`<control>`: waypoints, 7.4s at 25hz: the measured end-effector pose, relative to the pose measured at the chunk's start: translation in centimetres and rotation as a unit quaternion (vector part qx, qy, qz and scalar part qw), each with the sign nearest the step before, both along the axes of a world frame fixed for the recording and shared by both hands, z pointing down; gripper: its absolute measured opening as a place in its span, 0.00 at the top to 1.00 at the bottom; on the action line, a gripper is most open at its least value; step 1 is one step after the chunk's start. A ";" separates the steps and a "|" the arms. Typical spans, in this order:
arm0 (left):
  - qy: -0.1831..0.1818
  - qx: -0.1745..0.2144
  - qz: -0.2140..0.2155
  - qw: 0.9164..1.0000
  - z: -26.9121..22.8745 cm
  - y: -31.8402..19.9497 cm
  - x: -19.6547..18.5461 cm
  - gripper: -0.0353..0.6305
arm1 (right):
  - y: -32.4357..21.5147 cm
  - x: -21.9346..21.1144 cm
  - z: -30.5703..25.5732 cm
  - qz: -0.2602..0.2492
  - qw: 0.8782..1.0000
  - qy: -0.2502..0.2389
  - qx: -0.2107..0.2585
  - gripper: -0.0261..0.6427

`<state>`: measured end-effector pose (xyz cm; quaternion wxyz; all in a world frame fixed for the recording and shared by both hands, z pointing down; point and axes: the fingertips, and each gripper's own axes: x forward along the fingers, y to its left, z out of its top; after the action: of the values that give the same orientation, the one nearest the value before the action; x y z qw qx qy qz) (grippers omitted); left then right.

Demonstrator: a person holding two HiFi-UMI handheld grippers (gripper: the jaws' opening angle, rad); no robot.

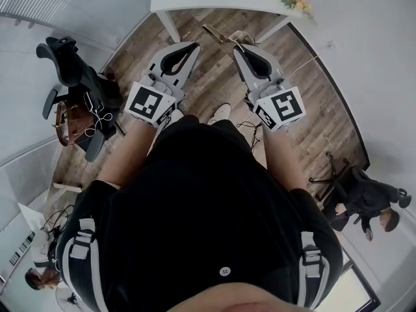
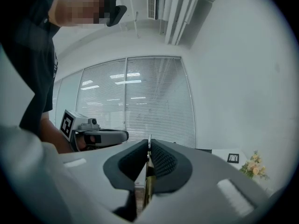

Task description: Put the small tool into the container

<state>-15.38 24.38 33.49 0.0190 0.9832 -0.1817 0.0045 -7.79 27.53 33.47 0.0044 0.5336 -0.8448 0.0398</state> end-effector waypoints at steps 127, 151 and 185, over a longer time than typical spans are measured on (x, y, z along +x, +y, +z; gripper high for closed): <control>-0.063 -0.100 -0.134 0.984 16.4 -53.5 20.6 0.94 | -56.0 17.5 25.6 -0.188 0.950 0.060 -0.241 0.91; -0.075 -0.124 -0.133 0.980 20.8 -56.1 19.6 0.94 | -58.2 15.1 34.6 -0.201 0.924 0.098 -0.311 0.91; -0.072 -0.094 -0.176 0.977 17.6 -54.1 17.8 0.94 | -58.4 16.3 31.2 -0.188 0.928 0.161 -0.278 0.81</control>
<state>2.45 -29.70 51.04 0.0982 0.9268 -0.3513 0.0892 8.48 -30.88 64.67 0.2959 0.3419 -0.8726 0.1849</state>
